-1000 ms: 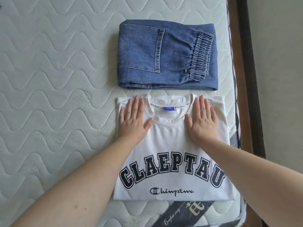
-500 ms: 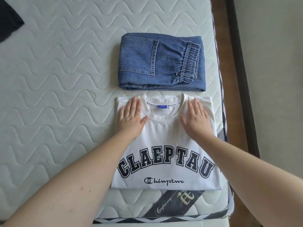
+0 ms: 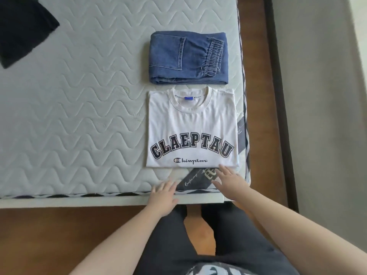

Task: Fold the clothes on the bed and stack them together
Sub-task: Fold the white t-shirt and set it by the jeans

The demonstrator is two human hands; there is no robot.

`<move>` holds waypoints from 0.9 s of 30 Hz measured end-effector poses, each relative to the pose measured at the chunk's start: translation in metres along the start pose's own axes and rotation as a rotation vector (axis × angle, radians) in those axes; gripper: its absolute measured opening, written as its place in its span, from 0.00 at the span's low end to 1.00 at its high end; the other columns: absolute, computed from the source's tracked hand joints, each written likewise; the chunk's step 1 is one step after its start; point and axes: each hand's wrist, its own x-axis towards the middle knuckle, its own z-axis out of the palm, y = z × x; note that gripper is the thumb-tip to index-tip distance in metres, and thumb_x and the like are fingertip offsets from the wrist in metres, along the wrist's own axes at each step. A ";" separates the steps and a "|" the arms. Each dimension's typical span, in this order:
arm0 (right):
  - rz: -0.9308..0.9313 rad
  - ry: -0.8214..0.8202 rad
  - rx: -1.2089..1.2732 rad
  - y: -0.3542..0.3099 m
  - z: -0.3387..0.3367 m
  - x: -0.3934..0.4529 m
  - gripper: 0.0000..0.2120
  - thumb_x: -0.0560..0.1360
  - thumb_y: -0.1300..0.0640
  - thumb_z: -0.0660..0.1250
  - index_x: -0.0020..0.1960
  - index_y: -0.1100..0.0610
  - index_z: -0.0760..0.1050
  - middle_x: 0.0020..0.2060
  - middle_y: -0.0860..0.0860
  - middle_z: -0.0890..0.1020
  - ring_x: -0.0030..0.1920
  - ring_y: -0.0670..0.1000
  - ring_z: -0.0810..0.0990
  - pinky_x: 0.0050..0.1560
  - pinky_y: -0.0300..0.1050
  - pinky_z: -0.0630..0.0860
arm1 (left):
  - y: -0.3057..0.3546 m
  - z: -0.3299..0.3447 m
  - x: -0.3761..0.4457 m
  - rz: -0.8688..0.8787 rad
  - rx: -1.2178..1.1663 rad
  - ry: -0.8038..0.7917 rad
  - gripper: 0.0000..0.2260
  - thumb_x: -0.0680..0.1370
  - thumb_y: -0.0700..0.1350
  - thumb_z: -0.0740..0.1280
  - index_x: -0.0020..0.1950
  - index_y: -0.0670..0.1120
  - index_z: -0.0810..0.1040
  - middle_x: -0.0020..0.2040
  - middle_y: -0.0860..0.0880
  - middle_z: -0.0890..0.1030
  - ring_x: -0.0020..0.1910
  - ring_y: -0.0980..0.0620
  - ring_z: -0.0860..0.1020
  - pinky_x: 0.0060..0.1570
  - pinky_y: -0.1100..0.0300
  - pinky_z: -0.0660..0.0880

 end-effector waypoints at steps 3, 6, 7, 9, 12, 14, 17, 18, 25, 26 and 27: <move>-0.040 0.140 0.024 -0.009 -0.016 -0.040 0.28 0.82 0.41 0.50 0.79 0.50 0.54 0.79 0.50 0.53 0.79 0.51 0.52 0.75 0.51 0.56 | 0.013 -0.026 -0.037 0.045 0.024 0.129 0.29 0.83 0.57 0.53 0.81 0.52 0.48 0.80 0.48 0.55 0.78 0.47 0.54 0.74 0.44 0.55; -0.103 0.320 -0.030 -0.019 -0.041 -0.089 0.25 0.82 0.43 0.53 0.76 0.52 0.61 0.76 0.52 0.62 0.76 0.52 0.59 0.73 0.49 0.58 | 0.026 -0.071 -0.075 0.093 0.074 0.333 0.27 0.82 0.58 0.53 0.80 0.52 0.53 0.78 0.49 0.61 0.75 0.47 0.61 0.70 0.47 0.59; -0.122 0.382 -0.058 -0.022 -0.049 -0.107 0.24 0.81 0.43 0.54 0.74 0.52 0.64 0.75 0.52 0.65 0.75 0.53 0.62 0.72 0.49 0.60 | 0.031 -0.086 -0.090 0.103 0.088 0.400 0.27 0.82 0.58 0.54 0.80 0.52 0.54 0.77 0.49 0.62 0.74 0.47 0.63 0.70 0.48 0.60; -0.159 0.515 -0.102 -0.029 -0.066 -0.142 0.23 0.80 0.44 0.58 0.71 0.54 0.69 0.70 0.53 0.72 0.70 0.55 0.70 0.69 0.50 0.64 | 0.040 -0.112 -0.121 0.121 0.108 0.534 0.27 0.81 0.58 0.54 0.79 0.51 0.58 0.76 0.48 0.65 0.74 0.47 0.64 0.70 0.49 0.60; -0.228 0.734 -0.123 -0.036 -0.090 -0.186 0.19 0.78 0.48 0.65 0.64 0.57 0.76 0.59 0.54 0.80 0.58 0.58 0.79 0.61 0.53 0.72 | 0.057 -0.141 -0.169 0.148 0.110 0.753 0.26 0.80 0.58 0.51 0.74 0.49 0.68 0.71 0.46 0.72 0.69 0.45 0.70 0.67 0.46 0.66; -0.245 0.809 -0.122 -0.039 -0.102 -0.208 0.16 0.77 0.49 0.66 0.61 0.57 0.78 0.56 0.53 0.81 0.56 0.58 0.80 0.58 0.54 0.73 | 0.068 -0.152 -0.196 0.148 0.112 0.868 0.26 0.79 0.57 0.51 0.72 0.47 0.72 0.67 0.45 0.75 0.68 0.43 0.72 0.67 0.45 0.68; -0.252 0.839 -0.109 -0.043 -0.117 -0.230 0.14 0.77 0.49 0.67 0.58 0.56 0.79 0.54 0.51 0.82 0.55 0.57 0.80 0.57 0.53 0.73 | 0.082 -0.157 -0.227 0.091 0.114 0.983 0.23 0.79 0.55 0.55 0.69 0.46 0.75 0.65 0.44 0.76 0.67 0.42 0.72 0.68 0.45 0.68; -0.272 0.863 -0.117 -0.044 -0.121 -0.236 0.13 0.76 0.50 0.69 0.57 0.56 0.80 0.52 0.52 0.83 0.53 0.58 0.81 0.55 0.53 0.74 | 0.086 -0.157 -0.236 0.071 0.105 1.004 0.22 0.80 0.55 0.56 0.68 0.46 0.75 0.65 0.44 0.76 0.67 0.42 0.72 0.68 0.45 0.68; -0.441 0.892 -0.223 -0.071 -0.137 -0.258 0.14 0.74 0.51 0.72 0.54 0.58 0.81 0.50 0.53 0.83 0.50 0.58 0.82 0.52 0.53 0.77 | 0.090 -0.140 -0.276 -0.010 0.046 1.087 0.20 0.79 0.54 0.58 0.65 0.47 0.77 0.62 0.46 0.77 0.62 0.45 0.75 0.63 0.48 0.70; -0.457 0.881 -0.240 -0.078 -0.137 -0.259 0.14 0.74 0.51 0.71 0.55 0.58 0.81 0.50 0.53 0.83 0.50 0.59 0.81 0.52 0.53 0.77 | 0.087 -0.136 -0.280 -0.016 0.037 1.092 0.20 0.79 0.54 0.59 0.65 0.47 0.77 0.61 0.46 0.77 0.62 0.45 0.75 0.62 0.48 0.70; -0.468 0.869 -0.254 -0.085 -0.138 -0.261 0.14 0.75 0.50 0.70 0.56 0.58 0.81 0.51 0.54 0.82 0.51 0.59 0.81 0.53 0.53 0.76 | 0.083 -0.132 -0.285 -0.025 0.025 1.090 0.20 0.79 0.55 0.59 0.65 0.47 0.77 0.61 0.47 0.78 0.61 0.45 0.75 0.61 0.48 0.70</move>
